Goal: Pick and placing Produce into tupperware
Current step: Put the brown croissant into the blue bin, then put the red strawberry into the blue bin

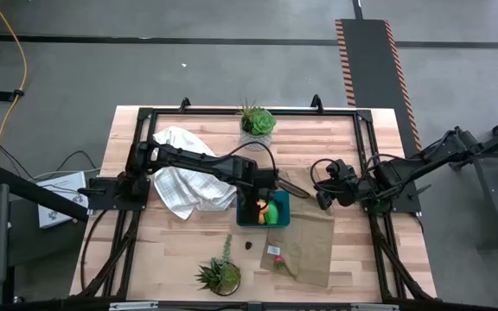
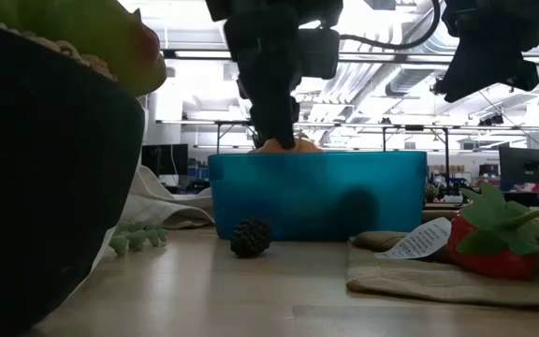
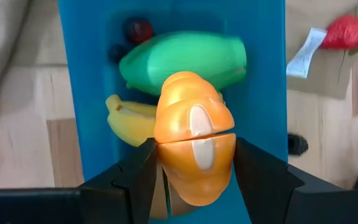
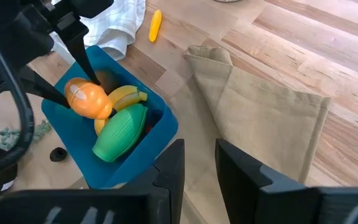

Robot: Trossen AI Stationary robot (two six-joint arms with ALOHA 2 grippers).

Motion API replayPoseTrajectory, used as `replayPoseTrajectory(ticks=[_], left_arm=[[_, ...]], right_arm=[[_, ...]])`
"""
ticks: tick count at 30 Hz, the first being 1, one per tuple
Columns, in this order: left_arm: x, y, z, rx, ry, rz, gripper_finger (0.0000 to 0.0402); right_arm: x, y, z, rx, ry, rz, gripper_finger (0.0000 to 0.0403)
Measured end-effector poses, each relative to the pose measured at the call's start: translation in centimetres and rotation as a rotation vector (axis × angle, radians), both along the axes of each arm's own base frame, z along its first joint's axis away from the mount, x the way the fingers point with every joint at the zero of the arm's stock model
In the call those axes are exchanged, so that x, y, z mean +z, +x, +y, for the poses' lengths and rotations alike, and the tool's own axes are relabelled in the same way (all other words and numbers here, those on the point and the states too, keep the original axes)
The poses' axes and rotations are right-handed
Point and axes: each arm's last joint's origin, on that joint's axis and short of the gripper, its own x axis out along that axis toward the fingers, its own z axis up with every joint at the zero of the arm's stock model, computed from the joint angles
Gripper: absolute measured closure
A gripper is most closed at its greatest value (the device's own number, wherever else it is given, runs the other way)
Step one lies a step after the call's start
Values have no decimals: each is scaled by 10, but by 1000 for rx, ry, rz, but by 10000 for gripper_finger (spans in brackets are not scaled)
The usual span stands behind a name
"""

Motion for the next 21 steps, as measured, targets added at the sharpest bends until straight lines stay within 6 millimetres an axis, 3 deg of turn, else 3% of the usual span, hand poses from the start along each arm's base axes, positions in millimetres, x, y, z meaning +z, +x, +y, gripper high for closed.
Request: replayPoseTrajectory(ticks=[5, 15, 21], left_arm=[[1, 1, 0, 43, -6, -8, 212], [0, 1, 0, 44, -5, -1, 146], [9, -4, -1, 29, -31, 29, 156]], right_arm=[[0, 0, 0, 4, -4, 1, 322], [0, 0, 0, 5, -6, 4, 322], [0, 0, 0, 6, -5, 5, 322]])
